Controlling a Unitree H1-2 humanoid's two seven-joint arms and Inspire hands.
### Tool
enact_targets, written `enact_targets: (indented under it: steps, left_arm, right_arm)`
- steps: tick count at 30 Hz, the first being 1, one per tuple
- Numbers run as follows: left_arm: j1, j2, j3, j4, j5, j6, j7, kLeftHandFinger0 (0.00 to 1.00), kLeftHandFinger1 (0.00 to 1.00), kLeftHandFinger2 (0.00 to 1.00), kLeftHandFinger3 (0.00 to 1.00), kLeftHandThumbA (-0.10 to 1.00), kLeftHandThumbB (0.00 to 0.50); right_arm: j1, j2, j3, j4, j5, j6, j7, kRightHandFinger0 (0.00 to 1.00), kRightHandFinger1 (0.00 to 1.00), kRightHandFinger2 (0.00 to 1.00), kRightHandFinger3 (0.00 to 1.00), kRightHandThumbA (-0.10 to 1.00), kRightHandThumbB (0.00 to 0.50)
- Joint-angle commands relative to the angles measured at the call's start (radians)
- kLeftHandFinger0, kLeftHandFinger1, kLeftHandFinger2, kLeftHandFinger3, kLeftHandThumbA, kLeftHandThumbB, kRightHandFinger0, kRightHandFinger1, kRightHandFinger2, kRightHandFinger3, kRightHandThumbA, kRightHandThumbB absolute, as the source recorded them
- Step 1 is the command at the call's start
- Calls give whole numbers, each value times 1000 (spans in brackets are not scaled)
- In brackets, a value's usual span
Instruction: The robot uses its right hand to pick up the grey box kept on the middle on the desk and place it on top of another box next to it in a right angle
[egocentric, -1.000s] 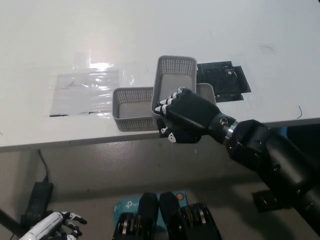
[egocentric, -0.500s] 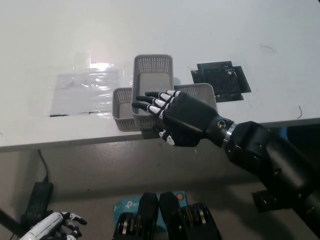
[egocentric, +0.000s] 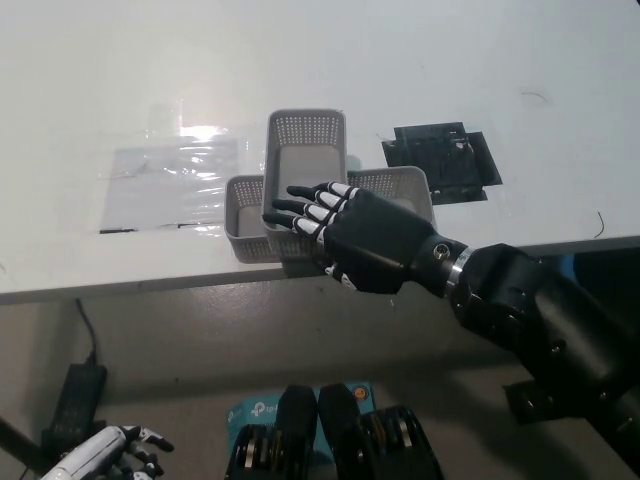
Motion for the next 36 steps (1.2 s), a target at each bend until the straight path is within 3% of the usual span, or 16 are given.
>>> enact_targets:
  steps: [1, 3, 7, 9, 10, 13, 15, 21, 23, 24, 25, 26, 28, 30, 32, 36]
  left_arm:
    - [9, 22, 6, -15, -4, -1, 1, 376, 407, 546, 680, 251, 316]
    - [8, 24, 3, -15, 5, 6, 2, 393, 421, 558, 681, 268, 323]
    - [12, 18, 10, 0, -7, -11, 7, 346, 386, 529, 664, 234, 316]
    - [14, 20, 9, 1, -6, -12, 7, 350, 385, 526, 662, 254, 321]
    - [16, 21, 9, -4, -3, -5, 7, 353, 390, 534, 654, 260, 316]
    - [18, 20, 10, -9, -5, 10, 4, 396, 428, 577, 667, 248, 311]
    - [19, 19, 11, -15, -6, 19, 1, 391, 421, 571, 661, 268, 326]
    - [19, 16, 7, -3, 2, 13, 8, 365, 393, 531, 621, 299, 344]
    - [21, 17, 9, -10, 4, 24, 8, 317, 361, 505, 608, 301, 347]
    - [22, 20, 8, -2, 8, -6, 15, 332, 372, 515, 605, 296, 337]
    - [21, 23, 6, -5, 15, -9, 17, 335, 374, 516, 605, 294, 337]
    - [20, 25, 5, -3, 16, -9, 15, 369, 403, 543, 637, 293, 328]
    - [17, 22, 7, 2, 11, -11, 15, 382, 411, 557, 650, 288, 329]
    - [18, 22, 7, 3, 9, -14, 14, 424, 442, 581, 650, 289, 327]
    - [18, 20, 7, 0, 10, -5, 13, 450, 462, 601, 660, 280, 320]
    - [23, 12, 10, -6, 2, -11, 16, 375, 405, 549, 631, 263, 326]
  right_arm:
    - [-10, -30, -25, -64, -11, 17, 14, 834, 1000, 1000, 1000, 352, 173]
    - [-5, -38, -36, -88, 7, 16, 26, 857, 1000, 1000, 1000, 418, 191]
    - [14, -47, -67, -174, 29, 24, 43, 1000, 1000, 1000, 1000, 502, 305]
    - [20, -50, -78, -210, 33, 37, 69, 1000, 1000, 1000, 1000, 544, 332]
    - [28, -50, -92, -257, 49, 54, 94, 1000, 1000, 1000, 1000, 562, 392]
    - [44, -48, -111, -318, 70, 77, 132, 1000, 1000, 1000, 1000, 592, 419]
    - [72, -40, -131, -384, 82, 87, 136, 1000, 1000, 1000, 1000, 624, 488]
    - [135, -46, -179, -570, 129, 174, 252, 1000, 1000, 1000, 1000, 686, 500]
    - [155, -55, -200, -631, 142, 203, 286, 1000, 1000, 1000, 1000, 655, 491]
    - [194, -78, -243, -735, 163, 265, 336, 1000, 1000, 1000, 1000, 633, 417]
    - [204, -82, -257, -759, 167, 278, 346, 1000, 1000, 1000, 1000, 628, 410]
    - [235, -88, -291, -801, 183, 311, 351, 1000, 1000, 1000, 1000, 548, 351]
    - [248, -86, -316, -816, 196, 326, 358, 1000, 1000, 1000, 1000, 536, 341]
    - [338, -77, -397, -848, 249, 382, 323, 1000, 1000, 1000, 1000, 401, 241]
    - [382, -62, -434, -837, 260, 393, 295, 1000, 1000, 1000, 1000, 396, 196]
    - [552, 1, -542, -757, 359, 381, 197, 939, 1000, 1000, 1000, 266, 133]
